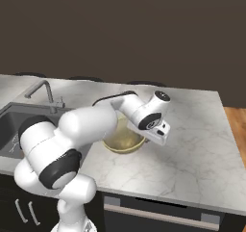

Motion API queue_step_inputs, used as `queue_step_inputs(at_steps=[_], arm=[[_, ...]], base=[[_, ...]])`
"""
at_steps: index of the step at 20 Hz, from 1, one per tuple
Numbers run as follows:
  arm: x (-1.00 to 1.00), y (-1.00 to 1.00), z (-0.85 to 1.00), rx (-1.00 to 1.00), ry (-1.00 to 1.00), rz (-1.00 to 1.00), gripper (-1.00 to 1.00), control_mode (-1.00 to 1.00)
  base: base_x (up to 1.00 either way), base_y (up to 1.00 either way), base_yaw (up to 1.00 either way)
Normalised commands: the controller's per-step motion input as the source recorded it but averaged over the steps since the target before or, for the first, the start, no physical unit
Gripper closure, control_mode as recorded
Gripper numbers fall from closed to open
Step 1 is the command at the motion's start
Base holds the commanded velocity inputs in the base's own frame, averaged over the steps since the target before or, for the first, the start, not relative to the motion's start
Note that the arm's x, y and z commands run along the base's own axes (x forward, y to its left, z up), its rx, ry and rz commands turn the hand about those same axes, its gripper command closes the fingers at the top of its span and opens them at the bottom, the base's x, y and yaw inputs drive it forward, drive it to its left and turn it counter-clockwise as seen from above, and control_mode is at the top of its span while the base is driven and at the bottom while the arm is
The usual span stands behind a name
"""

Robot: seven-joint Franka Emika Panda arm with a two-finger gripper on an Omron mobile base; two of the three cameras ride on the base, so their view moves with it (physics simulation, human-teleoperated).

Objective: Pick the strainer and bowl and place them in the sink. Then turn on the water.

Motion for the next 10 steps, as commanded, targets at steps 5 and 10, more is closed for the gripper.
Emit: queue_step_inputs(at_steps=[5,10], arm=[[0.00,0.09,0.27,0.00,0.12,-0.14,1.00,-1.00],[0.00,0.16,0.10,0.01,0.05,-0.15,1.00,-1.00]], base=[[0.00,0.00,0.00],[0.00,0.00,0.00]])
